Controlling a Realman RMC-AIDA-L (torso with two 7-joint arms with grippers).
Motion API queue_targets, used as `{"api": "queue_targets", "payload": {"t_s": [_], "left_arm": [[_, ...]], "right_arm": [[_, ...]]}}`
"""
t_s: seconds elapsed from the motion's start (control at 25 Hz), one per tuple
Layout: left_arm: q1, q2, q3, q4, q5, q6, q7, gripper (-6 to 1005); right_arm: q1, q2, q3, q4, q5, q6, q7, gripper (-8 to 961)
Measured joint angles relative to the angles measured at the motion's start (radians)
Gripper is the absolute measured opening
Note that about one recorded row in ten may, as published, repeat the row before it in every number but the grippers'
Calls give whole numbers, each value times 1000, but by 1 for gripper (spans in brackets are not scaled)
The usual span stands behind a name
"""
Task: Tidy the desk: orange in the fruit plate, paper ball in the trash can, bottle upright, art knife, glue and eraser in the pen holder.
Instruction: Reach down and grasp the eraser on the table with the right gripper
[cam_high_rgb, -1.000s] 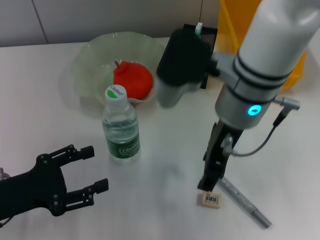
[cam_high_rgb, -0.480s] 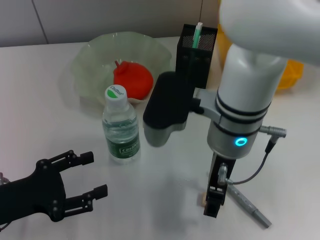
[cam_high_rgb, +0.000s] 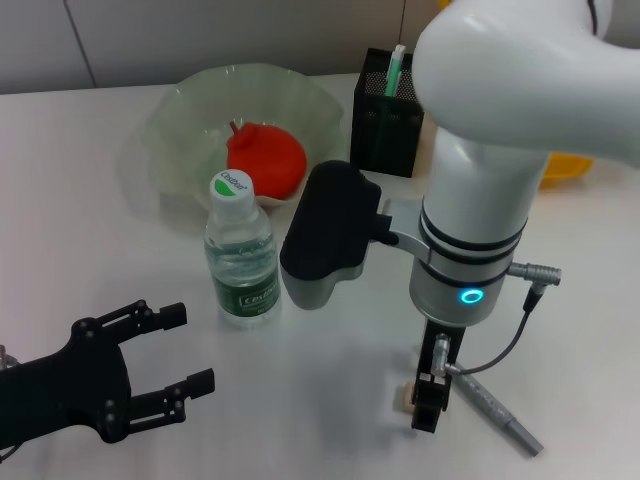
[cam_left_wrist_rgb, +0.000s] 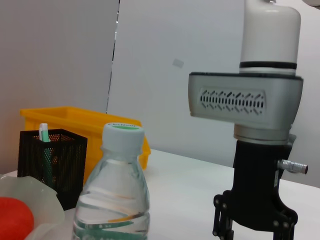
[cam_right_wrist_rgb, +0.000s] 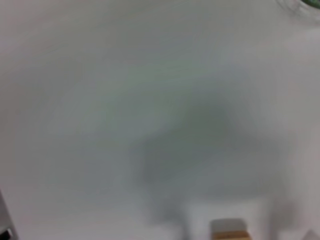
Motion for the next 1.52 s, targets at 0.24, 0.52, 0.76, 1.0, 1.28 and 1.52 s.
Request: {"api": "queue_targets", "payload": {"t_s": [0.24, 0.52, 0.76, 1.0, 1.28, 1.52], "left_arm": [[0, -2, 0, -1, 0, -5, 2, 800], [-4, -3, 0, 1, 0, -7, 2, 800], [-7, -3, 0, -2, 0, -12, 2, 800], [-7, -4, 0, -3, 0, -16, 2, 800], [-8, -4, 0, -5, 0, -22, 2, 800], [-8, -4, 0, -4, -1, -22, 2, 800]], "right_arm": [[6, 0, -21, 9, -2, 22, 8, 565], [11, 0, -27, 12, 1, 22, 8, 459], [16, 1, -45, 1, 5, 20, 10, 341], [25, 1, -48, 0, 7, 23, 10, 340], [43, 1, -73, 14, 34, 27, 10, 338], [47, 1, -94, 19, 35, 33, 19, 337]]}}
